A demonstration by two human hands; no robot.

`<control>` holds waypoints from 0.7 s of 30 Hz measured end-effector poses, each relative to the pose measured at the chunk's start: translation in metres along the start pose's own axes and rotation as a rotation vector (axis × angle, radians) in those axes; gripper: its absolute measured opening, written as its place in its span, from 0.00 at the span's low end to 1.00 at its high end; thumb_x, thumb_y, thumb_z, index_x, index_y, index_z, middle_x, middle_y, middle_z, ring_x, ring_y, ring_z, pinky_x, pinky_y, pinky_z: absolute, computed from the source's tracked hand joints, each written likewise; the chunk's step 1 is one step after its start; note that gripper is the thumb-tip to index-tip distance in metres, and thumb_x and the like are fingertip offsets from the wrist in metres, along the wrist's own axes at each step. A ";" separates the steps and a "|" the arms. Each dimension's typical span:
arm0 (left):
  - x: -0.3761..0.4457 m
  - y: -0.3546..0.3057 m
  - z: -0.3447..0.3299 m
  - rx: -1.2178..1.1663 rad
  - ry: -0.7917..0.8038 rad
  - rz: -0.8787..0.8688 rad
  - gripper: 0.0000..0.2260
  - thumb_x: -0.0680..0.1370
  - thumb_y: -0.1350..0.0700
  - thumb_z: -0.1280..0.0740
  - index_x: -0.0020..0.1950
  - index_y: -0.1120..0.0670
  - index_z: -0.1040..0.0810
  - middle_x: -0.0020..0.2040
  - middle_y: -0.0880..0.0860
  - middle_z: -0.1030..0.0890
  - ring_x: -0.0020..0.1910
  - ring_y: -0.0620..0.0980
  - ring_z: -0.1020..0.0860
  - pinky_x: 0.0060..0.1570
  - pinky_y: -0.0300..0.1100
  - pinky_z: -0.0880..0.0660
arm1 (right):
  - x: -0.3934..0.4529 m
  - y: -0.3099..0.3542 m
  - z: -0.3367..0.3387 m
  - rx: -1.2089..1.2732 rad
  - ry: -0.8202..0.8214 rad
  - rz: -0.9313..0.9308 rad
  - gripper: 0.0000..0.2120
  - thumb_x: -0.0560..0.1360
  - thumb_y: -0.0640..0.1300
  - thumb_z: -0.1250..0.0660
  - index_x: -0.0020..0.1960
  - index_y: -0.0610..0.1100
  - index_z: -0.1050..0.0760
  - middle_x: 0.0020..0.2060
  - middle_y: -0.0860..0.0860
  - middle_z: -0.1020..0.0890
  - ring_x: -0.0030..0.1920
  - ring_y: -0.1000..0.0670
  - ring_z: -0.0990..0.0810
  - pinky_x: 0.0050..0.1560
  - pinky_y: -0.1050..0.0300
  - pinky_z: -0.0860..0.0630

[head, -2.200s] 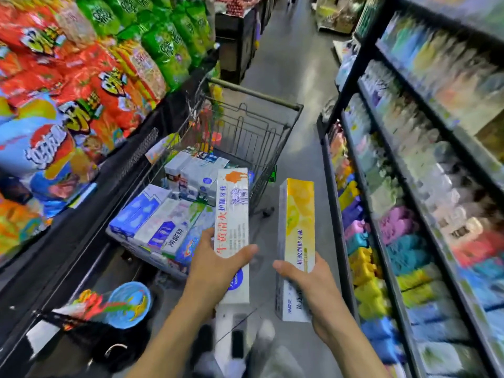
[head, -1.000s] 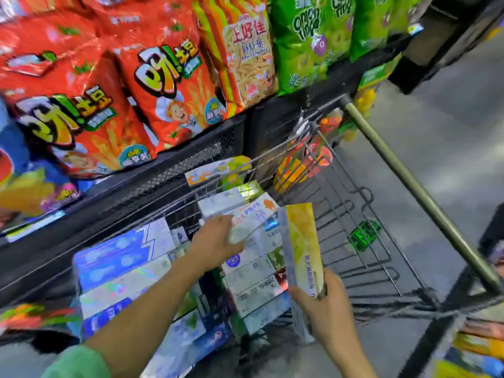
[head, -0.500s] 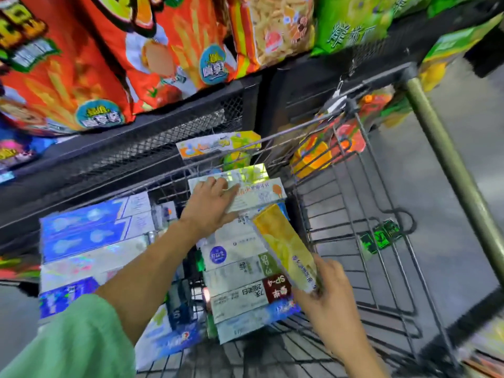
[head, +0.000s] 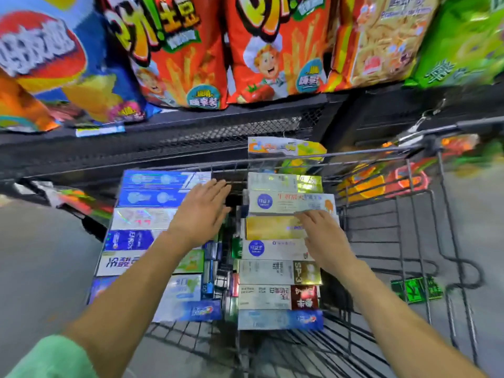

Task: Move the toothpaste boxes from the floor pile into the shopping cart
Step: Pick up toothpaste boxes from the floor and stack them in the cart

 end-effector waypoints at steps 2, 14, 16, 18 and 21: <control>-0.008 -0.006 0.001 -0.001 0.026 0.007 0.27 0.81 0.46 0.48 0.70 0.62 0.25 0.69 0.61 0.23 0.67 0.62 0.24 0.66 0.60 0.28 | 0.006 0.003 -0.006 -0.044 0.008 0.014 0.34 0.57 0.31 0.20 0.62 0.39 0.22 0.51 0.44 0.19 0.50 0.40 0.20 0.48 0.48 0.20; -0.056 -0.007 0.031 0.099 0.114 0.115 0.28 0.85 0.44 0.48 0.82 0.55 0.47 0.82 0.55 0.45 0.81 0.55 0.47 0.78 0.53 0.51 | 0.008 0.068 0.031 -0.041 0.136 -0.044 0.32 0.78 0.48 0.36 0.79 0.43 0.41 0.77 0.44 0.36 0.77 0.43 0.39 0.77 0.49 0.41; -0.082 0.010 0.048 0.093 0.085 0.171 0.28 0.84 0.42 0.47 0.81 0.54 0.45 0.81 0.55 0.42 0.80 0.56 0.44 0.78 0.54 0.49 | 0.014 0.113 0.052 -0.020 0.081 0.050 0.30 0.79 0.51 0.36 0.77 0.42 0.37 0.75 0.43 0.32 0.74 0.41 0.35 0.74 0.46 0.37; -0.120 0.036 0.069 0.091 0.016 0.232 0.29 0.82 0.41 0.46 0.78 0.56 0.35 0.77 0.57 0.33 0.76 0.58 0.35 0.74 0.56 0.39 | 0.022 0.167 0.070 -0.034 0.011 0.141 0.30 0.77 0.55 0.37 0.74 0.41 0.32 0.72 0.41 0.28 0.71 0.39 0.30 0.71 0.44 0.32; -0.201 0.089 0.095 0.050 -0.062 0.334 0.30 0.77 0.40 0.46 0.67 0.57 0.22 0.64 0.58 0.20 0.63 0.59 0.21 0.62 0.56 0.25 | 0.030 0.267 0.091 -0.062 -0.076 0.288 0.33 0.72 0.60 0.40 0.69 0.41 0.26 0.67 0.39 0.24 0.65 0.37 0.24 0.65 0.42 0.26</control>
Point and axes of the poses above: each hand's wrist, its own x-axis towards the middle knuckle, its own z-axis out of the back of the hand, y = z × x, the point moved 4 cm from there along x, towards the middle knuckle
